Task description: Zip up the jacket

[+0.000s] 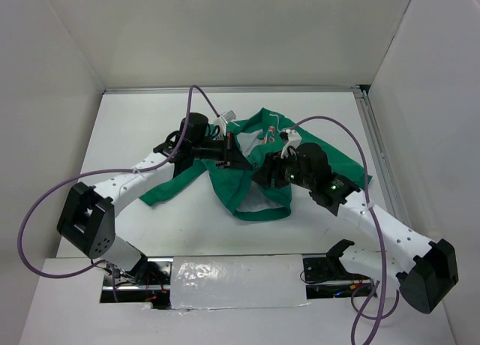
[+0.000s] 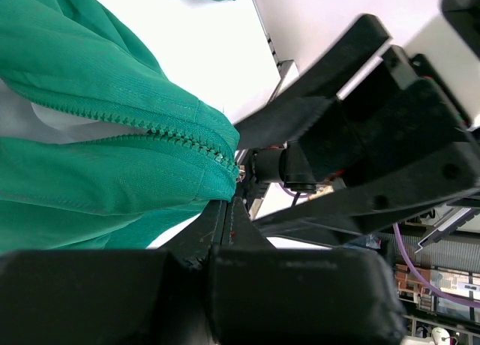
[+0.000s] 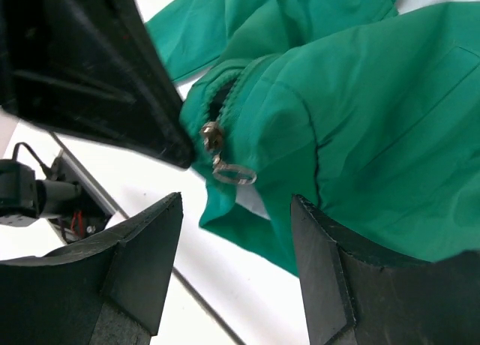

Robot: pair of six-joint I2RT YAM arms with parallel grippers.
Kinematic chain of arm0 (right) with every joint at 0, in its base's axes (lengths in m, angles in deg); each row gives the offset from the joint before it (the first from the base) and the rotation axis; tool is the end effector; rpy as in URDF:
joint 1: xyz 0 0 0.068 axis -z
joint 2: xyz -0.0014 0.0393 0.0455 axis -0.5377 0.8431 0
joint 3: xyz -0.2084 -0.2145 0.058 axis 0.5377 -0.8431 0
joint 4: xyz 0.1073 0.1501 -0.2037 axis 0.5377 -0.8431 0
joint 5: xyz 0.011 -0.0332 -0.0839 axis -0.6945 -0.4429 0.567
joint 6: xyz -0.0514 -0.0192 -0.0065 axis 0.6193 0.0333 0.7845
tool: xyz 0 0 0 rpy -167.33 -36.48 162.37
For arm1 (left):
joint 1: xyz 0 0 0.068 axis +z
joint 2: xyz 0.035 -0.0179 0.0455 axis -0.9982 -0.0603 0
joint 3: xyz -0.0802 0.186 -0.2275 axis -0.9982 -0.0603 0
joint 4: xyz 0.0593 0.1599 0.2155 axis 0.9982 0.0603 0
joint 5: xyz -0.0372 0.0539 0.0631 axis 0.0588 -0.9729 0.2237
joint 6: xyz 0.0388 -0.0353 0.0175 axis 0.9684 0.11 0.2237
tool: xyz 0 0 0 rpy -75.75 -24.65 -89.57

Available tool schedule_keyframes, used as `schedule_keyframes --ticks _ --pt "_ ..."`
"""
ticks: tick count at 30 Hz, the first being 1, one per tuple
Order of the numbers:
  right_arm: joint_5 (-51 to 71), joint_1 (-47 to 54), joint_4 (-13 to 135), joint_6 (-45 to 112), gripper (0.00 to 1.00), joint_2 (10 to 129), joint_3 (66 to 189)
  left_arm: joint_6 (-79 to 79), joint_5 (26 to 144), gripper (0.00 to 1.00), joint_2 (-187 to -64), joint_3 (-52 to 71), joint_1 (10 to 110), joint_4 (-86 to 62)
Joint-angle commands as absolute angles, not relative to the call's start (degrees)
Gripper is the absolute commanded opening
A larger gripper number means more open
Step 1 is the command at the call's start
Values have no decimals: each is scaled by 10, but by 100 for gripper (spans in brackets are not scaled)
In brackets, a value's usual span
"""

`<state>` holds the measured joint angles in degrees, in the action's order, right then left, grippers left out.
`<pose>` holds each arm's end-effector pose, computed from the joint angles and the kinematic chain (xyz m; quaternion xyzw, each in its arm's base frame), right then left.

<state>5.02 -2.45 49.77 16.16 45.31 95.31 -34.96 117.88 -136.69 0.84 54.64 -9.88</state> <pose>0.1780 0.1347 0.3150 -0.1378 0.8279 0.3459 0.4195 0.2915 -0.2106 0.3237 0.0894 0.7996 -0.5545 0.2124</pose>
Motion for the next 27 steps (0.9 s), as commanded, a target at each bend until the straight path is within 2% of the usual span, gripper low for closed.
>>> schedule_keyframes --ticks 1,8,16,27 --pt "64 -28 557 177 67 473 967 -358 1190 0 -1343 15 546 -114" --pt "46 -18 608 191 63 484 954 -350 1198 0 -1343 13 546 -121" --pt "-51 14 644 180 54 494 952 -349 1200 0 -1343 6 546 -129" --pt "-40 15 619 168 27 475 945 -345 1174 0 -1340 9 546 -122"
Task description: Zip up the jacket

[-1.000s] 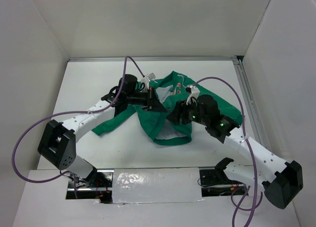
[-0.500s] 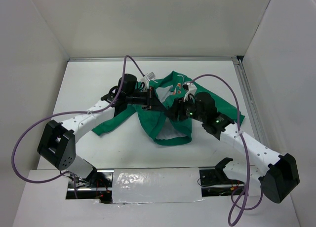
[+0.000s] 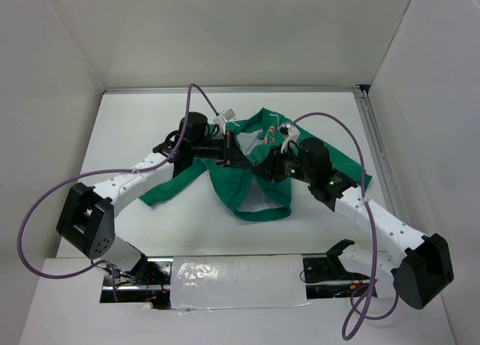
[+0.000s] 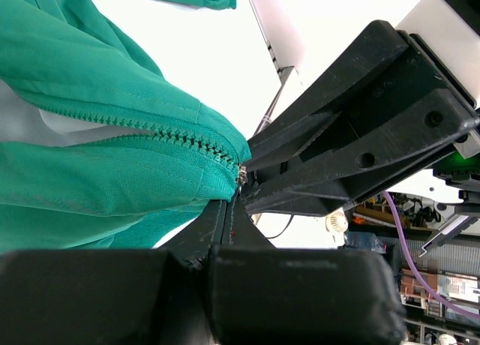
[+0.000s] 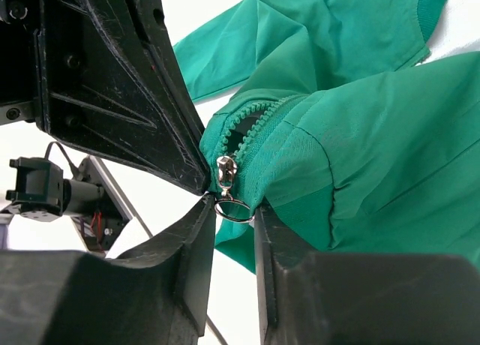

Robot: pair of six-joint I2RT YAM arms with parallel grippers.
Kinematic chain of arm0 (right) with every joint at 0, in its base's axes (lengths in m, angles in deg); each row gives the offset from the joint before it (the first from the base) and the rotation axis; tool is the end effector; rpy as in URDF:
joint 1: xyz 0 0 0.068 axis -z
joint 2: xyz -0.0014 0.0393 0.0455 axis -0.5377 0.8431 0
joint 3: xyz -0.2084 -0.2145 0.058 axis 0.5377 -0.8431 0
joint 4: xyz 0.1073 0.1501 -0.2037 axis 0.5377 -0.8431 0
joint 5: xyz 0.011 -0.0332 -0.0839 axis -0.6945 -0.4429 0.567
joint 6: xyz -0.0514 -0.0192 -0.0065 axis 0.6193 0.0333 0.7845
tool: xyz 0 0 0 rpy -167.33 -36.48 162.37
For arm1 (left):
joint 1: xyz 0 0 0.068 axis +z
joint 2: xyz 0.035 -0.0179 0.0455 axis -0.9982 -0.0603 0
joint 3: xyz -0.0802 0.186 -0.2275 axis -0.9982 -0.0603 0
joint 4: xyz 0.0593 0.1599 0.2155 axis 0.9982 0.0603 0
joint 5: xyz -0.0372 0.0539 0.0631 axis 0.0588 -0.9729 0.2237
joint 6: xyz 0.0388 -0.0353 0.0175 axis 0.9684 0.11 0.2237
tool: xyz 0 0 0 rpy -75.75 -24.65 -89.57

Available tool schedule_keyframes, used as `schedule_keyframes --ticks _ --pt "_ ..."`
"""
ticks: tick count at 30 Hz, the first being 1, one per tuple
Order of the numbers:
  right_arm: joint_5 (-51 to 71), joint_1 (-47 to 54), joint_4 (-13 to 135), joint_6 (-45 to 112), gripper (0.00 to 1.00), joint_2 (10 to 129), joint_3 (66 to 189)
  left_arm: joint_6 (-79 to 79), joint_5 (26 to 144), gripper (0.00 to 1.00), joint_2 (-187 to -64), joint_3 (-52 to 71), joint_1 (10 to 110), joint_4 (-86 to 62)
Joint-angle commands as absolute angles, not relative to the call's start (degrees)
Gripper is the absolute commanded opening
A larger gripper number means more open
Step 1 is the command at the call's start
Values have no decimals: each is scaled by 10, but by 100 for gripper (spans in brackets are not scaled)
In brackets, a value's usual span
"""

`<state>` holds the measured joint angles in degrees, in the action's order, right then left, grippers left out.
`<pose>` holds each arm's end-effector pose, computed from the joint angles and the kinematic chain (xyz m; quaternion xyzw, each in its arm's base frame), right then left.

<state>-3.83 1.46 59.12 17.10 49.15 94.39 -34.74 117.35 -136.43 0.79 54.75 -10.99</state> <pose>0.1991 0.1362 0.3121 -0.1614 0.7965 0.3934 0.4299 0.2920 -0.2098 0.3267 0.0917 0.7950 -0.5557 0.2253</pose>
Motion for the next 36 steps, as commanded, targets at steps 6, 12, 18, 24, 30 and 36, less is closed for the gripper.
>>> schedule_keyframes --ticks 6,12,18,24,30,36 --pt "-41 14 594 161 0 475 960 -342 1171 0 -1342 8 546 -120" --pt "-16 15 546 155 0 471 970 -330 1147 0 -1343 7 545 -107" --pt "-17 15 500 167 0 456 980 -297 1112 0 -1344 17 539 -75" --pt "-14 13 424 140 0 473 1038 -264 1053 0 -1356 34 508 -37" --pt "86 15 350 89 0 504 1091 -256 1050 0 -1351 20 495 -17" --pt "74 13 264 87 0 540 1145 -256 1012 0 -1337 1 482 6"
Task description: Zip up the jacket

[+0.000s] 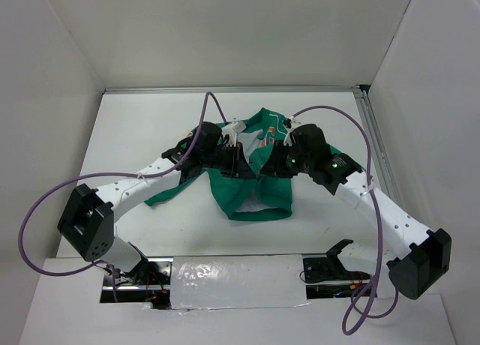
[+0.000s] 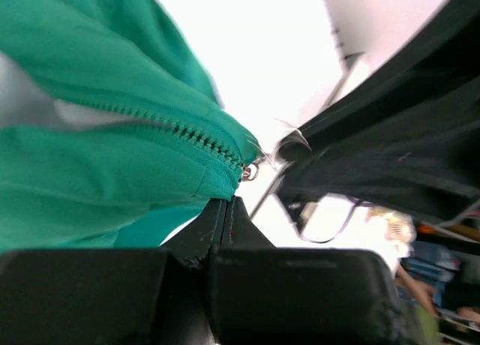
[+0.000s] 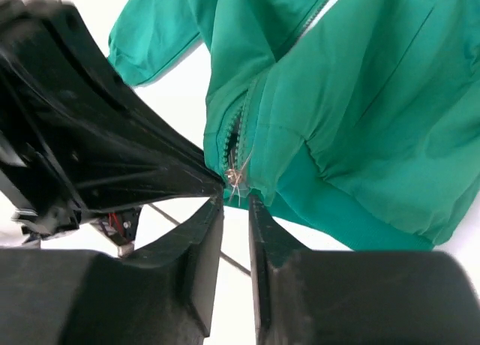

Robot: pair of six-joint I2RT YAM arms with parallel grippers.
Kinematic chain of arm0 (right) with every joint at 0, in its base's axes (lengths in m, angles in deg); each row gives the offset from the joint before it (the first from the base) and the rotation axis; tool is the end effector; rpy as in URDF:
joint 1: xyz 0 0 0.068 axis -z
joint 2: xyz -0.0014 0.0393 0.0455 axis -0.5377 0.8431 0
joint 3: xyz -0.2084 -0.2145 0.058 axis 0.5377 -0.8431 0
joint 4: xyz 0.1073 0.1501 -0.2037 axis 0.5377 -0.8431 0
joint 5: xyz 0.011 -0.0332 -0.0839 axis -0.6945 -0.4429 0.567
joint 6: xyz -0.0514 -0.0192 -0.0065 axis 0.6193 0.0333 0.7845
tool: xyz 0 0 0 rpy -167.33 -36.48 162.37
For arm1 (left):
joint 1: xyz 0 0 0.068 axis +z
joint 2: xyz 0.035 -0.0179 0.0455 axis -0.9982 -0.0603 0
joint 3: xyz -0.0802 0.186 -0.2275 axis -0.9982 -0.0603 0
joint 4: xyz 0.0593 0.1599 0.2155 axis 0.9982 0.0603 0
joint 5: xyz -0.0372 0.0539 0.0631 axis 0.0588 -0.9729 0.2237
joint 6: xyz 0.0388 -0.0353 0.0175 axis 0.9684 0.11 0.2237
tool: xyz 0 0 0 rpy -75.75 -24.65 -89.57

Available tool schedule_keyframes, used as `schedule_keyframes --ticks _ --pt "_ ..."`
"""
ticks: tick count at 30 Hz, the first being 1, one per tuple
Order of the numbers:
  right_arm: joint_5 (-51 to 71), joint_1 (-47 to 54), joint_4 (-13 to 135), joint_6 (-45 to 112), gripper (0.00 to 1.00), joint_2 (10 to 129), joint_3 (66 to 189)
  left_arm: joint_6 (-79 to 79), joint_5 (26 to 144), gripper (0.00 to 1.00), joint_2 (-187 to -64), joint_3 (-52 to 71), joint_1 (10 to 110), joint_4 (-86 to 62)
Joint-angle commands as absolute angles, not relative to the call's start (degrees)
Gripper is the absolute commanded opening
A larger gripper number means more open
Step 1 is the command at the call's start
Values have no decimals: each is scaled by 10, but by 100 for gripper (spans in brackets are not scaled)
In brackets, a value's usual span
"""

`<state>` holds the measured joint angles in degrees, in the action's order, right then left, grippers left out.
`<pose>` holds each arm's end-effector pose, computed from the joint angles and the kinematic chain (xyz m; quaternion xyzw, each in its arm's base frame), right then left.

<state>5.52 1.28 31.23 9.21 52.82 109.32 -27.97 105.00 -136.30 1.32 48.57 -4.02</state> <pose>0.2038 0.1330 0.3444 -0.0481 0.8891 0.3122 0.3313 0.2711 -0.2342 0.3172 0.1107 0.8335 -0.4769 0.2561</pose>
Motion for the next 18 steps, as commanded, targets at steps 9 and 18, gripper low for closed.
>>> schedule_keyframes --ticks 9,18 --pt "-9 9 375 103 0 532 1087 -232 1019 0 -1332 -7 476 0" --pt "-40 17 424 125 17 537 1047 -212 1083 0 -1307 -39 481 -50"
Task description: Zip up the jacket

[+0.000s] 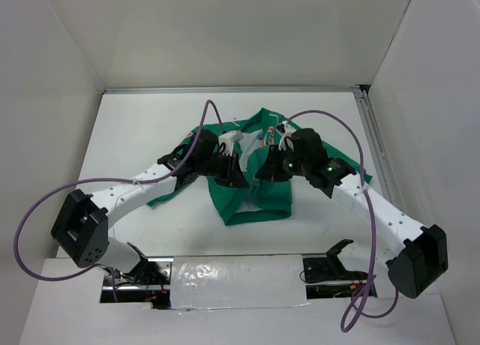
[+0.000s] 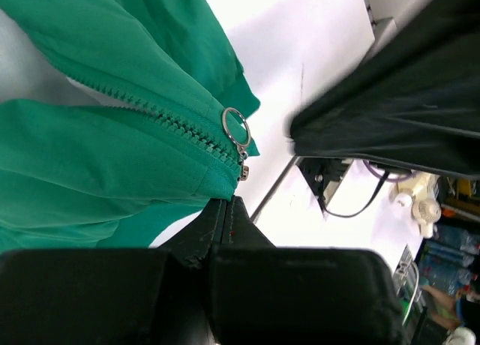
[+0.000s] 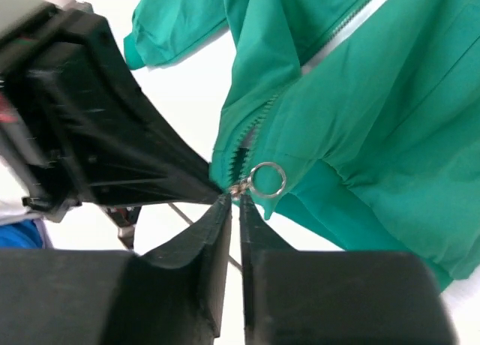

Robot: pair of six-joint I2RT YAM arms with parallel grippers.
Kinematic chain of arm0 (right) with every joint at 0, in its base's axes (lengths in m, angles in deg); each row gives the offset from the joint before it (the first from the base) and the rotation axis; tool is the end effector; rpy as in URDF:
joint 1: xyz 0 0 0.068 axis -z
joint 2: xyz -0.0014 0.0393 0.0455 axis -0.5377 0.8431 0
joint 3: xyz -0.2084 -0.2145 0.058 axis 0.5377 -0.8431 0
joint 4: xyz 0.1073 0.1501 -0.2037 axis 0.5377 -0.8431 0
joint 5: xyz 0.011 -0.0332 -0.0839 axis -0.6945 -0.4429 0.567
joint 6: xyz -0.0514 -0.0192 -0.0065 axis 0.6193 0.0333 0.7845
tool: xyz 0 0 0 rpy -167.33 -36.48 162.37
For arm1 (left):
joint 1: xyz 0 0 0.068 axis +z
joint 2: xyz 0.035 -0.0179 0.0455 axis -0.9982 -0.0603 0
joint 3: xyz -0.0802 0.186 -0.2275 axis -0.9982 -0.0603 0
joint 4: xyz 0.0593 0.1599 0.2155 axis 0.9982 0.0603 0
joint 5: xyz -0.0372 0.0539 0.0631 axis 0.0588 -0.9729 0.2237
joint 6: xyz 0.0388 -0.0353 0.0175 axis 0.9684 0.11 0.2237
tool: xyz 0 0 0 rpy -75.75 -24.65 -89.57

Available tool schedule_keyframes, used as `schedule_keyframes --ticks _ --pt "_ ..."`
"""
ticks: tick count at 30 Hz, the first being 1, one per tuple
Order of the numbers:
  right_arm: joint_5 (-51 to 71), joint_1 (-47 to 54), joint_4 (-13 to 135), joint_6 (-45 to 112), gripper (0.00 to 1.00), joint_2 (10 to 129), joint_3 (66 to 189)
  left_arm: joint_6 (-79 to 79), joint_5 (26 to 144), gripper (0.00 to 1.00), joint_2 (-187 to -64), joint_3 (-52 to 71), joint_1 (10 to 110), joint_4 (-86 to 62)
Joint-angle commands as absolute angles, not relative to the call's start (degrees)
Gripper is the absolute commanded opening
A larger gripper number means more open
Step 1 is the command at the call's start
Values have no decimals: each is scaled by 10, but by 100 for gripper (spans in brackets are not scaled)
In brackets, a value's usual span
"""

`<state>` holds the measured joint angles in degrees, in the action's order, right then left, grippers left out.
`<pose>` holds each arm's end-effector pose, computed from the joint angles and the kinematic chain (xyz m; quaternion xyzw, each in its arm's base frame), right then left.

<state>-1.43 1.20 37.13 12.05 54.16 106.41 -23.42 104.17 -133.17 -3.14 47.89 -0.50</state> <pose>0.2087 0.1416 0.3310 -0.0994 0.8730 0.3542 0.3202 0.2517 -0.2236 0.3017 0.1369 0.8498 -0.4462 0.2450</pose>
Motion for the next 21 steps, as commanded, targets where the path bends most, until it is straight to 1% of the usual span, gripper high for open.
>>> schedule_keyframes --ticks 1,2,3,8,12,13,21 --pt "-51 20 437 124 21 539 1037 -209 1088 0 -1308 -38 482 -53" --pt "-67 32 442 119 24 540 1032 -209 1089 0 -1309 -37 483 -52" --pt "-76 37 452 118 31 544 1024 -205 1097 0 -1309 -37 484 -54" --pt "-137 73 510 95 33 549 987 -197 1100 0 -1305 -43 485 -67" --pt "-155 91 529 86 37 541 971 -192 1100 0 -1307 -43 486 -67" --pt "-158 93 529 88 39 539 968 -192 1100 0 -1308 -43 485 -68" --pt "-200 106 555 76 42 538 944 -202 1095 0 -1314 -33 486 -64"
